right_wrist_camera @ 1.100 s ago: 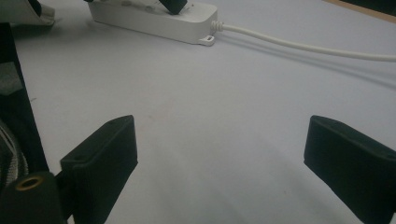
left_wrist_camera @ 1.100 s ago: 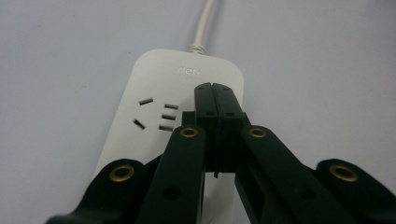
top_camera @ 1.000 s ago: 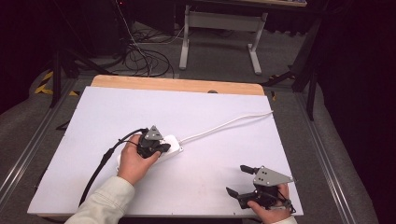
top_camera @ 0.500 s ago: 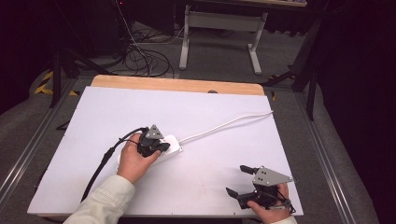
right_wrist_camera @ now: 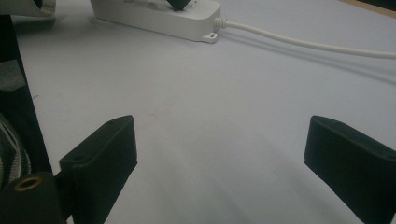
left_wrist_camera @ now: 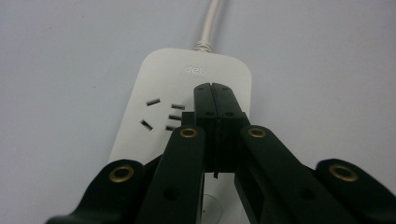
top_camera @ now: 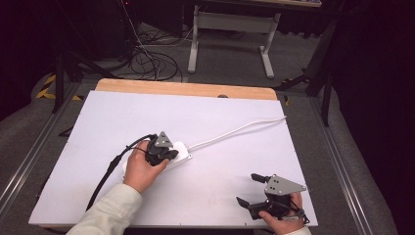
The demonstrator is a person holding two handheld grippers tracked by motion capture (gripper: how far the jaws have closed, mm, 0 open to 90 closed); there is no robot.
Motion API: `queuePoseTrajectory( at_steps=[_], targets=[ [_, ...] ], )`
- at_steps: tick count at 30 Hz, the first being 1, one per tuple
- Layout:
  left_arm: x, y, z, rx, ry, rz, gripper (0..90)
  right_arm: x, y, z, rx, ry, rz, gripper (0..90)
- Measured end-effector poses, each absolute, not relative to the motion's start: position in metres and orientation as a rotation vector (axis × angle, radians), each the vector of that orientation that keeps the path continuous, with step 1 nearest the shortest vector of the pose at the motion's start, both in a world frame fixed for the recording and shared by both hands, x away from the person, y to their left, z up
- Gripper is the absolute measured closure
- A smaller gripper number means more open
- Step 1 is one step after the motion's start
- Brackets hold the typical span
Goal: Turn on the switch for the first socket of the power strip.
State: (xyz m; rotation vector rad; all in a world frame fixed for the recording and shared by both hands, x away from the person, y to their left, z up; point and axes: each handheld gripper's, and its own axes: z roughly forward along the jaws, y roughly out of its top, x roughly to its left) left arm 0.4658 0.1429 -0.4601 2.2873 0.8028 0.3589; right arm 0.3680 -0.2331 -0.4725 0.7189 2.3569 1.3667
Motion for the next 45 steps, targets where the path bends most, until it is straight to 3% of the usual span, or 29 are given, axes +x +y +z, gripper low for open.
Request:
queuePoseTrajectory(
  at_steps=[5,13,22,45],
  targets=[
    [0.464,0.14,-0.46,2.299,0.796,0.388,90.0,0.368,-0.233,-0.473,0.718,2.358,1.366,10.1],
    [0.468,0.143,-0.456,2.245,0.838,0.309,90.0,0.369,-0.234,-0.473,0.723,2.355,1.367,10.1],
    [0.46,0.153,-0.426,2.164,0.788,0.307,90.0,0.369,-0.235,-0.474,0.727,2.356,1.361,10.1],
    [0.443,0.166,-0.4,2.081,0.731,0.301,90.0,0.37,-0.235,-0.474,0.729,2.355,1.364,10.1]
  ],
)
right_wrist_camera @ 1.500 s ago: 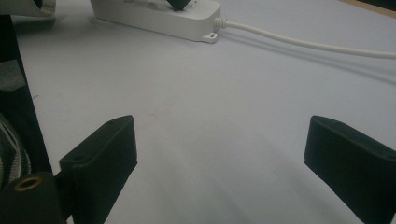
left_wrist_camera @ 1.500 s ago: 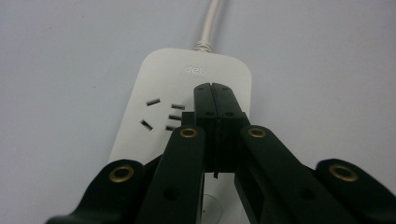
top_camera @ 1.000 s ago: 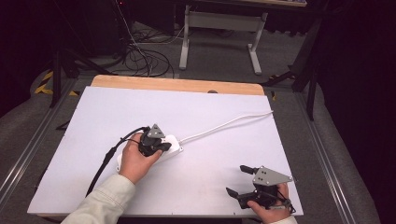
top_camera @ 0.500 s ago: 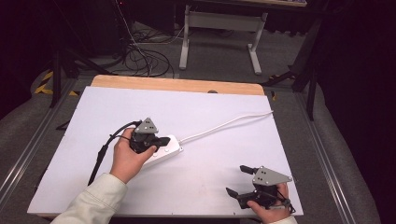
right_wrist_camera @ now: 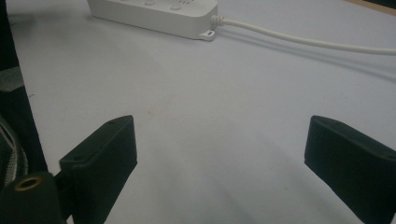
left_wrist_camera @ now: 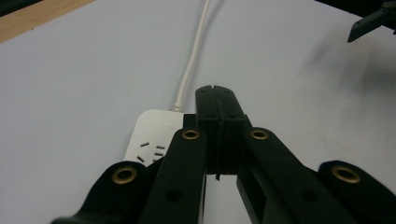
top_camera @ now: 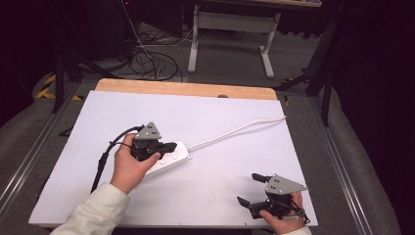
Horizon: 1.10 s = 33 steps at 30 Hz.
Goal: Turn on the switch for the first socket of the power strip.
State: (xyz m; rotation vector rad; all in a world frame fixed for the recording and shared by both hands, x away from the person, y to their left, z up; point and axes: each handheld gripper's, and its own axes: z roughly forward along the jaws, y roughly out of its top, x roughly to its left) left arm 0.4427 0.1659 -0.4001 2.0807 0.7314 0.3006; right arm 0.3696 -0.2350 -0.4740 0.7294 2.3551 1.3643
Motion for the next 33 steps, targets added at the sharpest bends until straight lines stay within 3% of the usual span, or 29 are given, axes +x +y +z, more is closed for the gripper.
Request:
queuePoseTrajectory(
  at_steps=[2,3,8,13,16,24,33],
  targets=[
    [0.44,0.169,-0.397,2.064,0.726,0.301,89.1,0.369,-0.235,-0.474,0.728,2.358,1.36,10.1],
    [0.438,0.17,-0.395,2.044,0.734,0.312,78.1,0.37,-0.235,-0.474,0.728,2.357,1.36,10.1],
    [0.426,0.182,-0.383,2.001,0.703,0.339,66.1,0.37,-0.235,-0.474,0.73,2.354,1.366,9.9],
    [0.414,0.191,-0.376,1.974,0.697,0.381,43.4,0.37,-0.235,-0.474,0.731,2.356,1.365,9.9],
    [0.406,0.197,-0.372,1.949,0.684,0.406,34.6,0.37,-0.235,-0.474,0.732,2.353,1.365,9.9],
    [0.387,0.209,-0.368,1.93,0.645,0.448,19.9,0.369,-0.234,-0.473,0.73,2.35,1.368,9.6],
    [0.368,0.236,-0.377,1.914,0.657,0.466,16.6,0.369,-0.234,-0.473,0.728,2.348,1.366,9.1]
  ],
)
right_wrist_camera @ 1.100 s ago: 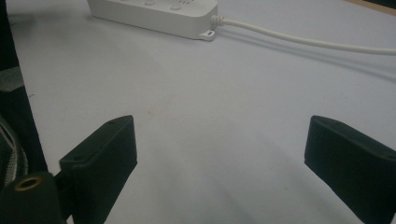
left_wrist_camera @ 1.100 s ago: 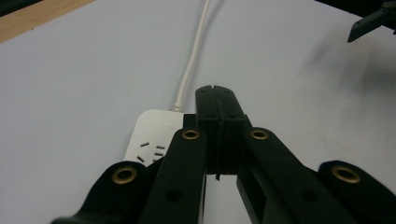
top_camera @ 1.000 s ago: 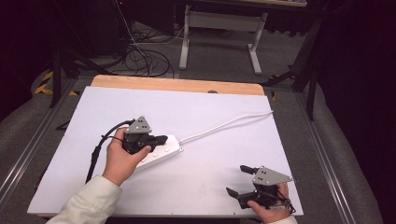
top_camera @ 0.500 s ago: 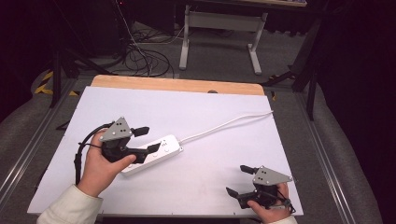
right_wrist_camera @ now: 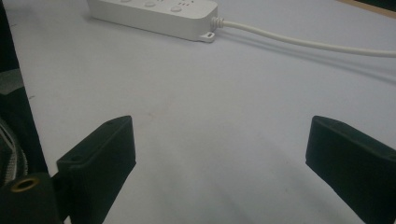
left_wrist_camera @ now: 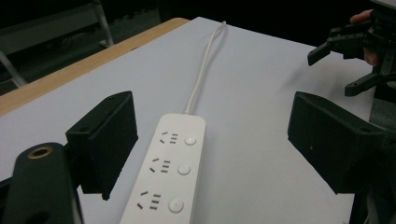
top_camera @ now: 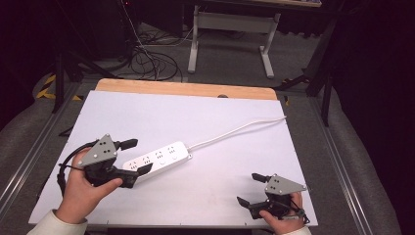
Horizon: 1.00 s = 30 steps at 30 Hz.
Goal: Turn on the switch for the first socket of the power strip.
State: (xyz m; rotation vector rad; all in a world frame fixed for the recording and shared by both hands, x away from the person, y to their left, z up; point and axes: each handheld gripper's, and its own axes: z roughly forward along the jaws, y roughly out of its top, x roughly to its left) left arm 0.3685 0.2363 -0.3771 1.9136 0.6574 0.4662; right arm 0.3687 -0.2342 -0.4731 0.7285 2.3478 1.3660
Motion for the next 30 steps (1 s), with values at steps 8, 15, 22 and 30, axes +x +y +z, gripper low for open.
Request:
queuePoseTrajectory(
  at_steps=[8,15,22,30],
  targets=[
    [0.356,0.26,-0.4,1.905,0.658,0.448,15.5,0.369,-0.234,-0.473,0.724,2.35,1.364,8.4],
    [0.346,0.278,-0.426,1.895,0.678,0.443,15.3,0.368,-0.234,-0.473,0.722,2.351,1.365,7.8],
    [0.337,0.29,-0.443,1.876,0.701,0.463,15.4,0.368,-0.235,-0.473,0.719,2.351,1.366,7.2],
    [0.33,0.297,-0.462,1.89,0.728,0.45,15.2,0.368,-0.235,-0.472,0.714,2.355,1.366,7.1]
  ],
)
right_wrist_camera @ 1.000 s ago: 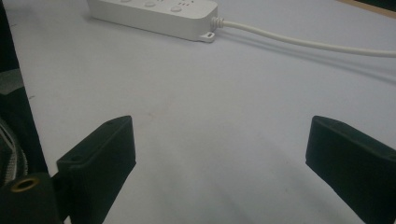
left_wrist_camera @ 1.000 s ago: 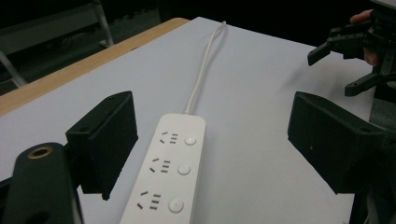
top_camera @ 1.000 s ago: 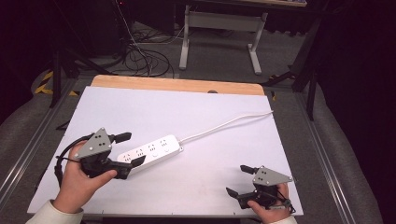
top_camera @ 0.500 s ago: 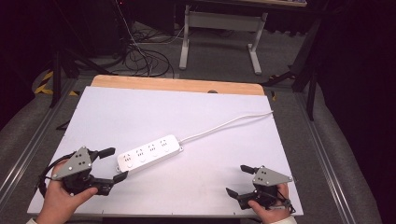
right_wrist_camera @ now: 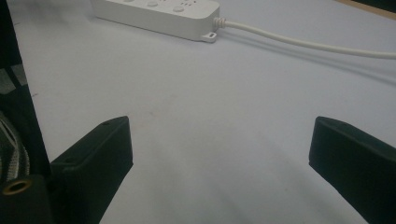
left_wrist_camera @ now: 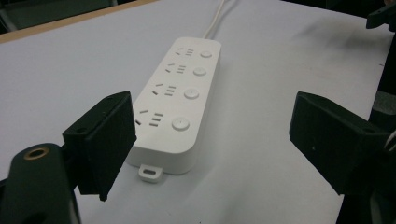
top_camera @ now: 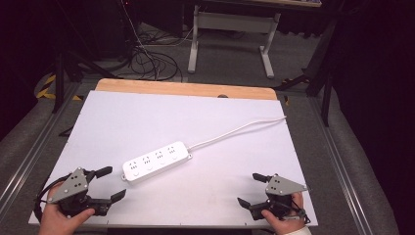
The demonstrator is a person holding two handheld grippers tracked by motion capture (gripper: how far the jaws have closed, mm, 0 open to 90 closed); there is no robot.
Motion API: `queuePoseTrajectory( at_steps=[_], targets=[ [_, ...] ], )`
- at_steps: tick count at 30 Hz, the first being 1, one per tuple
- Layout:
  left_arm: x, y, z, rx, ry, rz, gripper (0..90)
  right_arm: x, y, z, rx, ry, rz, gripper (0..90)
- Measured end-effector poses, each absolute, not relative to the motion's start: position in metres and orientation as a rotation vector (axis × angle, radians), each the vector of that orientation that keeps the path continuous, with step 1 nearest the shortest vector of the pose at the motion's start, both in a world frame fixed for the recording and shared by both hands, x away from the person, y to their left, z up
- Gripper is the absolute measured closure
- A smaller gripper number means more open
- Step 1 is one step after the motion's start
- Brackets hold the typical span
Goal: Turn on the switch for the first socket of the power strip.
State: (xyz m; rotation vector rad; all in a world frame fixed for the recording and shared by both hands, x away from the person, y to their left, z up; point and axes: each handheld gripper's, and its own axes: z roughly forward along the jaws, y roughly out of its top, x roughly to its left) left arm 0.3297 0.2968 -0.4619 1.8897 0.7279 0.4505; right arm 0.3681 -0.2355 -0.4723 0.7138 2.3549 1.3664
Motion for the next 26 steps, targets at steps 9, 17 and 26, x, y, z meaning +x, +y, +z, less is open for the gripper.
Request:
queuePoseTrajectory(
  at_steps=[9,17,26],
  targets=[
    [0.333,0.303,-0.475,1.889,0.769,0.394,16.4,0.369,-0.236,-0.473,0.709,2.36,1.371,7.1],
    [0.332,0.301,-0.472,1.905,0.747,0.451,16.6,0.369,-0.237,-0.474,0.708,2.362,1.371,7.1],
    [0.334,0.303,-0.472,1.888,0.815,0.425,18.4,0.37,-0.236,-0.474,0.714,2.367,1.367,7.1]
  ],
)
